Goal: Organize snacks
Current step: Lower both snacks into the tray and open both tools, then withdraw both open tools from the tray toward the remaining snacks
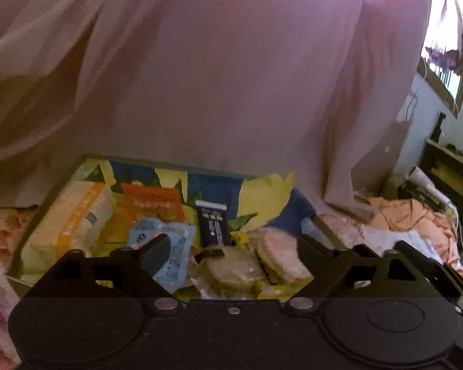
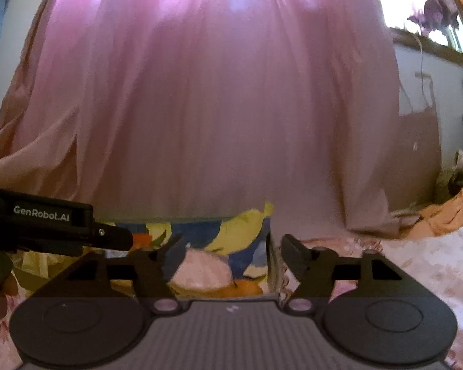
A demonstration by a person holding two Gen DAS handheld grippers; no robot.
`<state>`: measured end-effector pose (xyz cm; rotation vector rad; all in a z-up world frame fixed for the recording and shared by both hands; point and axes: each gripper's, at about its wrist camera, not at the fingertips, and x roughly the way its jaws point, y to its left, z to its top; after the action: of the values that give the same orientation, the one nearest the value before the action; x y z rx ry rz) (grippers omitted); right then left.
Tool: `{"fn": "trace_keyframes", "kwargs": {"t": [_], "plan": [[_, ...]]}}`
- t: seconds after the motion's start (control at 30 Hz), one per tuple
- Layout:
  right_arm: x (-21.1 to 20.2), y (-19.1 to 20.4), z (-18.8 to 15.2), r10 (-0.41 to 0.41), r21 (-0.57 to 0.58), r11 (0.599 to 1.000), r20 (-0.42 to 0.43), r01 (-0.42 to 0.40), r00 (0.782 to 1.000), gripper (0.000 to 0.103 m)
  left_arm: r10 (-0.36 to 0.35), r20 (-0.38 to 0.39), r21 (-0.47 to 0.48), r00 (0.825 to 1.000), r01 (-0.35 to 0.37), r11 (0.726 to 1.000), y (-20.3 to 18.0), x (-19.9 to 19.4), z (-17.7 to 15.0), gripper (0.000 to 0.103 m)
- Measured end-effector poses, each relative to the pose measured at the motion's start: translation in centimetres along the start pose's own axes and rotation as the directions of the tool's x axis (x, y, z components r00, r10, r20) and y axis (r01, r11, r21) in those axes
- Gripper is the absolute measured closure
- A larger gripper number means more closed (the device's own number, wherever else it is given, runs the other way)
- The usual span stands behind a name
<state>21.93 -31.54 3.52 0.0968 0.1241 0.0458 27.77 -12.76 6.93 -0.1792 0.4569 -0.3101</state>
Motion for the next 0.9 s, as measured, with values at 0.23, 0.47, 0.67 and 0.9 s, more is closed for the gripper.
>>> {"fn": "trace_keyframes", "kwargs": {"t": [0.23,0.47,0.67,0.9], "plan": [[-4.0,0.9,2.6,-0.031,-0.021,0.999,0.088,0.033,0.996,0.001,0.027,0.089,-0.033,0.996,-0.024,0.999,0.2,-5.1,0.8,0.001],[-8.0,1.7,4.0,-0.028,-0.022,0.999,0.117,0.031,0.993,0.000,0.073,0.145,-0.079,0.987,-0.062,0.995,0.5,-10.1,-0.5,0.001],[-11.4,2.9,4.3,-0.024,-0.030,0.999,0.114,0.028,0.993,0.000,0.100,0.182,-0.080,0.978,-0.086,0.993,1.0,-14.3,-2.4,0.001],[-14.3,3.8,3.6,-0.021,-0.011,1.000,0.086,0.022,0.996,0.000,0.124,0.202,-0.056,0.971,-0.115,0.992,1.8,-18.3,-5.1,0.001]]}}
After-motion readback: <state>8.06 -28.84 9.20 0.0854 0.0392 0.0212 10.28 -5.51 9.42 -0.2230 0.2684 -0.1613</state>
